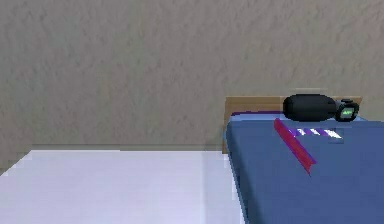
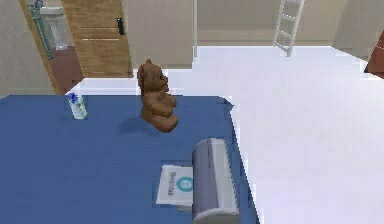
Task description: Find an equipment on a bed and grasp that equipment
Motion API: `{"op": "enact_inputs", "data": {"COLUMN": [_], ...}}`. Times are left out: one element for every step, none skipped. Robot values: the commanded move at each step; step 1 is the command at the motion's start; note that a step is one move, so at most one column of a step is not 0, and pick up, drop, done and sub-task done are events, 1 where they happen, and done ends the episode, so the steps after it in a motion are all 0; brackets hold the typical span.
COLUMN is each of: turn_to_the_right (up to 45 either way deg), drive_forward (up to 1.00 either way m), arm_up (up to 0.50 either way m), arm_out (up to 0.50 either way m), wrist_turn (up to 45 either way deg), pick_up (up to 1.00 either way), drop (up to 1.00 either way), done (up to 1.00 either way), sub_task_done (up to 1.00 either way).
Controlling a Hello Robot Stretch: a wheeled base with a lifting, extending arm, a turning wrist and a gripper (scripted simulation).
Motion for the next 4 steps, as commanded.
{"op": "enact_inputs", "data": {"turn_to_the_right": [0.0, 0.0, 0.0, 0.0], "drive_forward": [0.00, 0.00, 0.00, 0.00], "arm_up": [0.00, 0.00, 0.00, 0.00], "arm_out": [0.16, 0.00, 0.00, 0.00], "wrist_turn": [0.0, 45.0, 45.0, 45.0], "pick_up": [0.00, 0.00, 0.00, 0.00], "drop": [0.00, 0.00, 0.00, 0.00], "done": [0.00, 0.00, 0.00, 0.00], "sub_task_done": [0.00, 0.00, 0.00, 0.00]}}
